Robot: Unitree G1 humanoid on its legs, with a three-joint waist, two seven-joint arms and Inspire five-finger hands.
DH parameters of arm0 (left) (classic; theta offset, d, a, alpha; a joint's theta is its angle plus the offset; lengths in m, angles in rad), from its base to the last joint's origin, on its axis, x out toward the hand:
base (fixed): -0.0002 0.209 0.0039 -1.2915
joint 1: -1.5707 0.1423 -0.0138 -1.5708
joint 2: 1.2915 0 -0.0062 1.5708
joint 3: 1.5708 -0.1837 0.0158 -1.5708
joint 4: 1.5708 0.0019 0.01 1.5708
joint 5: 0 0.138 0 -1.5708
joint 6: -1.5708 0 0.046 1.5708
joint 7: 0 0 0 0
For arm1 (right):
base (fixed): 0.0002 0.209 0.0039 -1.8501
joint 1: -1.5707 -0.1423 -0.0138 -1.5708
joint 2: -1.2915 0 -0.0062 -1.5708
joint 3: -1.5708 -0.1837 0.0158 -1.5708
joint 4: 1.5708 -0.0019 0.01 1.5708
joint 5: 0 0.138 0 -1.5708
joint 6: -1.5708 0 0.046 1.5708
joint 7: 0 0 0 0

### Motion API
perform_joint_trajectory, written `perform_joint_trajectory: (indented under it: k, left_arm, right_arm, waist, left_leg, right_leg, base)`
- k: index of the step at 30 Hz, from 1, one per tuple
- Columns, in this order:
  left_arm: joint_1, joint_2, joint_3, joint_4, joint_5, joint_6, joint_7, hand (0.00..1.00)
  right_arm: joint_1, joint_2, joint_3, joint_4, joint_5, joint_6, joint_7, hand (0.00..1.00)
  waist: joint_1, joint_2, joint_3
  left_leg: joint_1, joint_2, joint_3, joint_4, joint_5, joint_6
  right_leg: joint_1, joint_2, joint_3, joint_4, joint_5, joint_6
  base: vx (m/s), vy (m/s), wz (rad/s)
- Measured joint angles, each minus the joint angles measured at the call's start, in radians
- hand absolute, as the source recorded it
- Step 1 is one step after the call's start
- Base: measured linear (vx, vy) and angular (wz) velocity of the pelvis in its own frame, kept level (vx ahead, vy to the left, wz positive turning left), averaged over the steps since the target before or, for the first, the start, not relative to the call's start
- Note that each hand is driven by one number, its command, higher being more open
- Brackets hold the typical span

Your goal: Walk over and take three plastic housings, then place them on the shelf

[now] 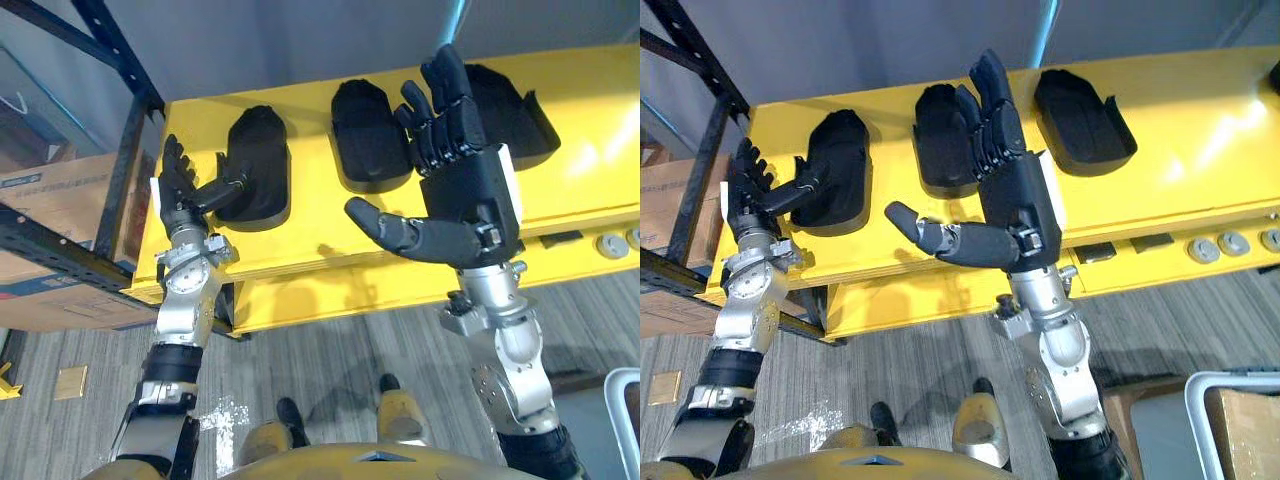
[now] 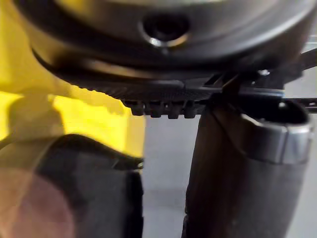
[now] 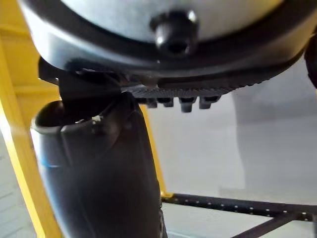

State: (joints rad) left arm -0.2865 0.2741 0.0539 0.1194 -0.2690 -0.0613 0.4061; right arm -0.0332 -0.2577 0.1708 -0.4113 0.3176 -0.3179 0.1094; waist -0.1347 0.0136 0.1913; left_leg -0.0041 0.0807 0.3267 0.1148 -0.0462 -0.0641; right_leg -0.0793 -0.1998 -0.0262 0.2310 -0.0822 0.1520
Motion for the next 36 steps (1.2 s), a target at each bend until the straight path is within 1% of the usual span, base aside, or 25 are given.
perform_joint_trajectory:
  k: [2,3,5,6,8,9,10,11,12,13,15,16,17,19,20,21,24,29,32,33,36]
  left_arm:
    - [0.028,0.0,0.0,-0.091,0.055,0.001,-0.002,1.0]
    - [0.029,0.0,0.001,-0.13,0.084,0.001,-0.006,1.0]
    - [0.032,0.0,0.008,-0.187,0.115,0.001,-0.021,1.0]
    - [0.039,0.0,0.012,-0.223,0.131,0.0,-0.035,1.0]
    - [0.062,0.0,0.015,-0.26,0.202,-0.002,-0.055,1.0]
    - [0.067,0.001,0.015,-0.26,0.226,-0.001,-0.057,1.0]
    - [0.084,0.002,0.007,-0.271,0.248,-0.003,-0.076,1.0]
    - [0.095,0.002,0.007,-0.278,0.25,-0.003,-0.082,1.0]
    - [0.112,0.002,0.009,-0.289,0.247,-0.005,-0.112,1.0]
    - [0.117,0.002,0.009,-0.293,0.241,-0.007,-0.132,1.0]
    - [0.175,0.002,0.009,-0.358,0.221,-0.02,-0.23,1.0]
    - [0.189,0.002,0.007,-0.376,0.213,-0.026,-0.262,1.0]
    - [0.214,0.001,-0.001,-0.409,0.193,-0.032,-0.313,1.0]
    - [0.237,0.001,-0.003,-0.442,0.159,-0.034,-0.381,1.0]
    - [0.246,0.0,-0.006,-0.446,0.14,-0.049,-0.411,1.0]
    - [0.251,0.0,-0.005,-0.446,0.112,-0.051,-0.444,1.0]
    - [0.266,0.0,-0.006,-0.446,0.065,-0.051,-0.497,1.0]
    - [0.336,-0.001,-0.008,-0.489,-0.071,-0.051,-0.648,1.0]
    - [0.344,-0.002,-0.006,-0.491,-0.08,-0.051,-0.674,1.0]
    - [0.347,-0.003,-0.006,-0.491,-0.081,-0.051,-0.681,1.0]
    - [0.379,-0.005,-0.005,-0.504,-0.083,-0.051,-0.701,1.0]
  right_arm:
    - [-0.062,-0.003,0.001,0.094,-0.001,0.049,-0.034,1.0]
    - [-0.1,-0.003,-0.002,0.151,-0.016,0.082,-0.057,1.0]
    - [-0.162,-0.002,-0.002,0.246,-0.037,0.131,-0.088,1.0]
    - [-0.2,-0.001,-0.001,0.305,-0.038,0.155,-0.107,1.0]
    - [-0.251,0.007,-0.002,0.383,-0.039,0.183,-0.15,1.0]
    - [-0.264,0.012,-0.003,0.406,-0.039,0.192,-0.162,1.0]
    - [-0.293,0.024,-0.001,0.44,-0.041,0.214,-0.179,1.0]
    - [-0.309,0.031,-0.001,0.456,-0.042,0.223,-0.184,1.0]
    - [-0.338,0.036,-0.002,0.485,-0.049,0.236,-0.201,1.0]
    - [-0.347,0.036,-0.004,0.494,-0.062,0.243,-0.21,1.0]
    - [-0.384,0.036,-0.016,0.541,-0.077,0.25,-0.241,1.0]
    - [-0.389,0.036,-0.024,0.552,-0.078,0.25,-0.246,1.0]
    - [-0.404,0.036,-0.039,0.583,-0.078,0.255,-0.252,1.0]
    - [-0.433,0.036,-0.058,0.636,-0.078,0.272,-0.252,1.0]
    - [-0.44,0.036,-0.069,0.65,-0.077,0.284,-0.252,1.0]
    - [-0.442,0.036,-0.075,0.655,-0.078,0.292,-0.252,1.0]
    - [-0.464,0.035,-0.084,0.687,-0.078,0.296,-0.249,1.0]
    - [-0.504,0.028,-0.102,0.763,-0.115,0.322,-0.247,1.0]
    - [-0.514,0.023,-0.117,0.784,-0.116,0.35,-0.246,1.0]
    - [-0.536,0.02,-0.119,0.816,-0.116,0.358,-0.243,1.0]
    - [-0.57,0.013,-0.123,0.857,-0.118,0.361,-0.24,1.0]
  waist:
    - [0.026,0.001,-0.023]
    - [0.046,0.005,-0.027]
    - [0.062,0.013,-0.033]
    - [0.078,0.017,-0.037]
    - [0.1,0.022,-0.04]
    - [0.107,0.022,-0.04]
    - [0.111,0.021,-0.04]
    - [0.112,0.022,-0.04]
    - [0.12,0.022,-0.04]
    - [0.125,0.022,-0.04]
    - [0.136,0.022,-0.04]
    - [0.141,0.022,-0.04]
    - [0.158,0.022,-0.04]
    - [0.17,0.022,-0.04]
    - [0.171,0.022,-0.04]
    - [0.177,0.022,-0.04]
    - [0.185,0.024,-0.039]
    - [0.191,0.024,-0.034]
    - [0.207,0.025,-0.029]
    - [0.211,0.025,-0.026]
    - [0.213,0.025,-0.014]
  left_leg:
    - [0.003,0.0,-0.031,-0.001,0.006,0.001]
    - [0.004,0.0,-0.049,-0.001,0.011,0.001]
    - [-0.004,-0.003,-0.08,-0.01,0.024,0.004]
    - [-0.011,-0.004,-0.092,-0.019,0.037,0.004]
    - [-0.025,-0.004,-0.123,-0.025,0.053,0.005]
    - [-0.024,-0.004,-0.131,-0.027,0.056,0.004]
    - [-0.024,-0.003,-0.144,-0.03,0.061,0.003]
    - [-0.025,-0.002,-0.148,-0.03,0.063,0.003]
    - [-0.03,-0.002,-0.163,-0.031,0.067,0.002]
    - [-0.034,-0.002,-0.168,-0.031,0.069,0.002]
    - [-0.051,-0.003,-0.184,-0.031,0.077,0.004]
    - [-0.056,-0.003,-0.19,-0.03,0.078,0.004]
    - [-0.058,-0.003,-0.194,-0.031,0.081,0.004]
    - [-0.058,-0.004,-0.204,-0.03,0.084,0.003]
    - [-0.058,-0.005,-0.215,-0.03,0.085,0.003]
    - [-0.058,-0.005,-0.22,-0.031,0.087,0.002]
    - [-0.058,-0.004,-0.223,-0.032,0.091,0.002]
    - [-0.059,-0.004,-0.236,-0.06,0.11,0.001]
    - [-0.059,-0.001,-0.24,-0.067,0.116,-0.001]
    - [-0.059,0.0,-0.242,-0.067,0.117,-0.002]
    - [-0.059,0.0,-0.242,-0.067,0.117,-0.002]
  right_leg:
    - [0.029,0.001,-0.032,-0.018,0.004,-0.005]
    - [0.047,0.001,-0.05,-0.031,0.009,-0.011]
    - [0.065,0.001,-0.082,-0.052,0.019,-0.014]
    - [0.066,0.003,-0.094,-0.062,0.028,-0.019]
    - [0.076,0.006,-0.126,-0.078,0.037,-0.026]
    - [0.082,0.007,-0.134,-0.081,0.038,-0.027]
    - [0.092,0.01,-0.148,-0.086,0.04,-0.03]
    - [0.096,0.011,-0.152,-0.092,0.042,-0.032]
    - [0.102,0.013,-0.165,-0.098,0.045,-0.033]
    - [0.101,0.013,-0.169,-0.098,0.045,-0.033]
    - [0.101,0.015,-0.187,-0.111,0.052,-0.039]
    - [0.101,0.016,-0.192,-0.111,0.053,-0.039]
    - [0.101,0.016,-0.197,-0.112,0.053,-0.04]
    - [0.107,0.016,-0.206,-0.112,0.053,-0.04]
    - [0.116,0.017,-0.218,-0.113,0.053,-0.041]
    - [0.118,0.017,-0.222,-0.113,0.052,-0.042]
    - [0.118,0.018,-0.224,-0.111,0.051,-0.042]
    - [0.114,0.019,-0.238,-0.11,0.046,-0.051]
    - [0.112,0.023,-0.242,-0.11,0.046,-0.051]
    - [0.112,0.024,-0.242,-0.109,0.049,-0.046]
    - [0.112,0.024,-0.242,-0.109,0.049,-0.046]
  base:
    - [-0.02,-0.015,0.42]
    - [-0.04,-0.017,0.41]
    - [-0.06,-0.014,0.44]
    - [-0.07,-0.015,0.4]
    - [-0.05,-0.023,0.38]
    - [-0.04,-0.028,0.37]
    - [-0.02,-0.018,0.24]
    - [-0.04,-0.023,0.29]
    - [-0.03,-0.013,0.19]
    - [-0.05,-0.017,0.23]
    - [-0.04,-0.006,0.21]
    - [-0.02,-0.001,0.19]
    - [-0.01,0.0,0.12]
    - [-0.01,-0.008,0.16]
    - [-0.02,-0.014,0.23]
    - [-0.02,-0.011,0.16]
    - [-0.02,-0.004,0.04]
    - [-0.03,-0.004,0.08]
    - [-0.01,-0.01,0.04]
    - [0.0,0.0,0.0]
    - [0.0,0.0,0.0]
